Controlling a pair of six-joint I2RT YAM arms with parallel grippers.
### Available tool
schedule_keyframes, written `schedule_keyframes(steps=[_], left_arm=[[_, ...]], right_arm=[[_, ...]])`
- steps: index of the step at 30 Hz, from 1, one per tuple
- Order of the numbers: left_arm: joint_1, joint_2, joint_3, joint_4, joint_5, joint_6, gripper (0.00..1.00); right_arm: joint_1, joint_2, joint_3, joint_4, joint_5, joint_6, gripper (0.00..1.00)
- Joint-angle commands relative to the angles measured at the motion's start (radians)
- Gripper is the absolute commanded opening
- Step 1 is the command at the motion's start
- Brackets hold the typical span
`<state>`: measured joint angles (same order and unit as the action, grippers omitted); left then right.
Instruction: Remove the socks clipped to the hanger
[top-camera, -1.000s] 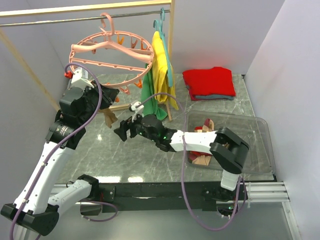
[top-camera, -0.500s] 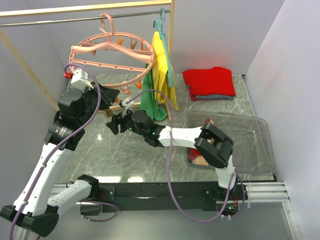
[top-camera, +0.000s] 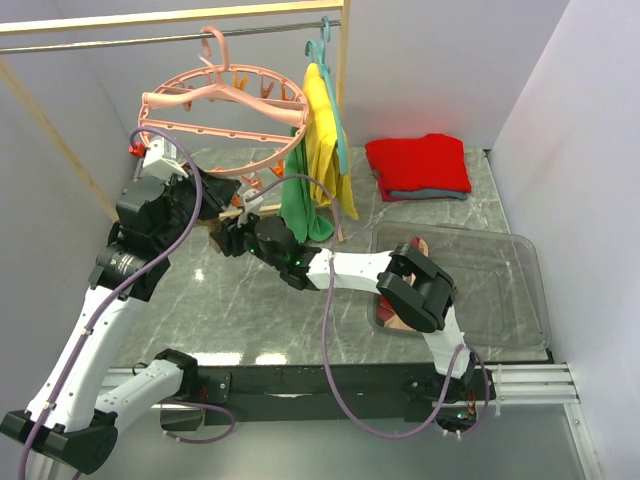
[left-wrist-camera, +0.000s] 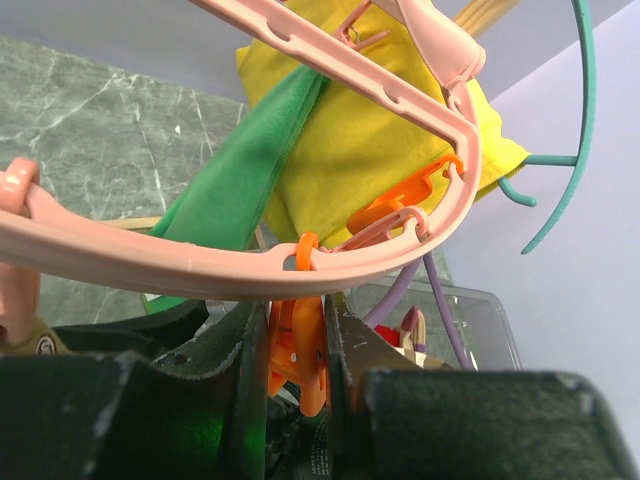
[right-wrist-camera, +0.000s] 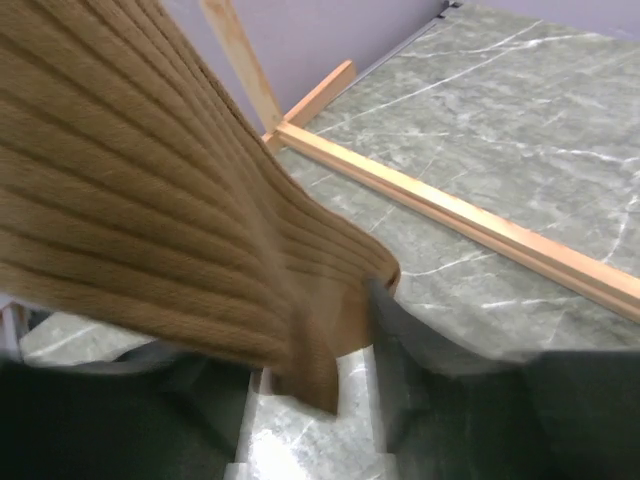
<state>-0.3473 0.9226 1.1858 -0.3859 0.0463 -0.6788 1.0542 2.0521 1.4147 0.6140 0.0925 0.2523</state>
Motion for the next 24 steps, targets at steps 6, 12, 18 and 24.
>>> schedule_keyframes(steps=[6,12,18,24], left_arm=[[0.001,-0.01,0.028,-0.025,0.038,-0.01,0.1],[0.001,-0.028,0.006,-0.025,0.018,0.042,0.54],[0.001,-0.051,0.047,-0.062,0.098,0.064,0.79],[0.001,-0.14,0.078,-0.137,0.072,0.096,0.81]], right_arm=[[0.009,-0.006,0.067,0.001,0.029,0.002,0.0],[0.033,-0.107,-0.08,0.018,-0.043,0.045,0.0],[0.036,-0.173,-0.175,0.015,-0.125,0.082,0.0],[0.036,-0.247,-0.244,-0.058,-0.166,0.096,0.0]])
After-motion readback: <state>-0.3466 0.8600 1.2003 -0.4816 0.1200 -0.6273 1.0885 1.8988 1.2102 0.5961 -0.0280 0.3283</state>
